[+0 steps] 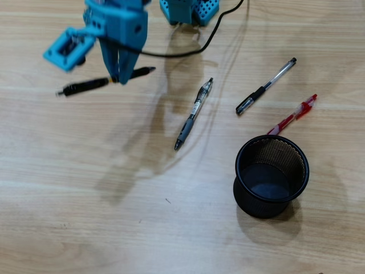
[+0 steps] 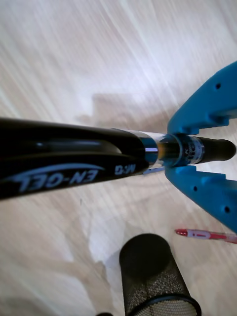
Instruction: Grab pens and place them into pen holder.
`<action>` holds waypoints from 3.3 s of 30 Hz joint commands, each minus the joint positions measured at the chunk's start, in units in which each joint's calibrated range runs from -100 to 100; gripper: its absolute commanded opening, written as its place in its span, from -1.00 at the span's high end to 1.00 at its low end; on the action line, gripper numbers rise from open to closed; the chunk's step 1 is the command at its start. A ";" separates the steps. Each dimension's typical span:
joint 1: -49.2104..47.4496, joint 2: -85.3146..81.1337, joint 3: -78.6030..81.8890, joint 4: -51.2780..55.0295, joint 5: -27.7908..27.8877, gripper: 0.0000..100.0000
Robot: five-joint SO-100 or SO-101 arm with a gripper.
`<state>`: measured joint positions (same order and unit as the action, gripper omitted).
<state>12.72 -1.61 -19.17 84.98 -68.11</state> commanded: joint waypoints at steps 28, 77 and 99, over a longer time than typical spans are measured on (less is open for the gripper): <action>-28.13 -20.25 24.51 -59.06 9.37 0.96; -33.89 1.32 26.68 -67.99 12.67 0.96; -28.04 -16.01 27.76 -14.14 2.98 0.96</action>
<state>-15.29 -16.48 8.78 69.01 -61.51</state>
